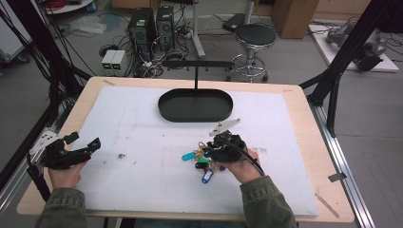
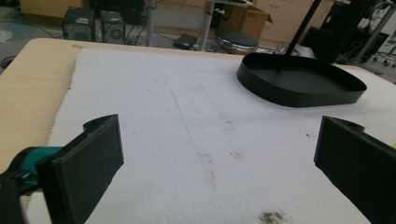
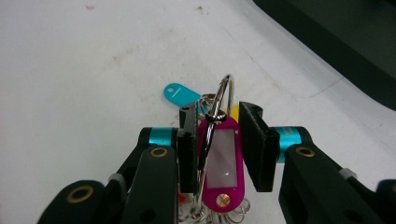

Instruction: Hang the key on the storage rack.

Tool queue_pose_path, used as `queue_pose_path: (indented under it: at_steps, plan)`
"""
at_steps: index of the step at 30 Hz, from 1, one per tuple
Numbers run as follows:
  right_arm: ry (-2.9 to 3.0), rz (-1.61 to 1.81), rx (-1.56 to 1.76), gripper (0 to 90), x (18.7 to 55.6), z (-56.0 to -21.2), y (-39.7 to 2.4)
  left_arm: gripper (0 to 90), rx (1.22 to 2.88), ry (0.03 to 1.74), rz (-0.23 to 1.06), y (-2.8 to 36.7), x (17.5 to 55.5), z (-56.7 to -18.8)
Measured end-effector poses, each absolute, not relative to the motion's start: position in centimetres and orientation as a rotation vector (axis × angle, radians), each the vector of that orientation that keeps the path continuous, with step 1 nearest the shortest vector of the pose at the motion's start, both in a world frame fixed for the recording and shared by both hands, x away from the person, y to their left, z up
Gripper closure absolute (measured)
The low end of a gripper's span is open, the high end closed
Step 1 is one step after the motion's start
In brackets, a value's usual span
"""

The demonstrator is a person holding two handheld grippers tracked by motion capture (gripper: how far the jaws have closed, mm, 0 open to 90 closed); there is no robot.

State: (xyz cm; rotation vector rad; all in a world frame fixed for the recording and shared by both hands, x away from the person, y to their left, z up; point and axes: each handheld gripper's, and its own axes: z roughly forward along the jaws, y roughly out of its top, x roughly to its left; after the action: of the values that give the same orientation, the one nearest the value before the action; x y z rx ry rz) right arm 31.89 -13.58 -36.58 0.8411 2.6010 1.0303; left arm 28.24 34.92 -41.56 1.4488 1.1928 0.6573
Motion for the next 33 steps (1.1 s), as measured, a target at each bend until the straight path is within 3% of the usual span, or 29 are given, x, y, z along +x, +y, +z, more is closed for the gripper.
queue_pose_path:
  at_steps: [33]
  plan:
    - [2.555,1.177,0.86,69.1,35.1,-31.8,-15.2,1.7,1.472,1.199,0.664,34.9,28.4,-41.7]
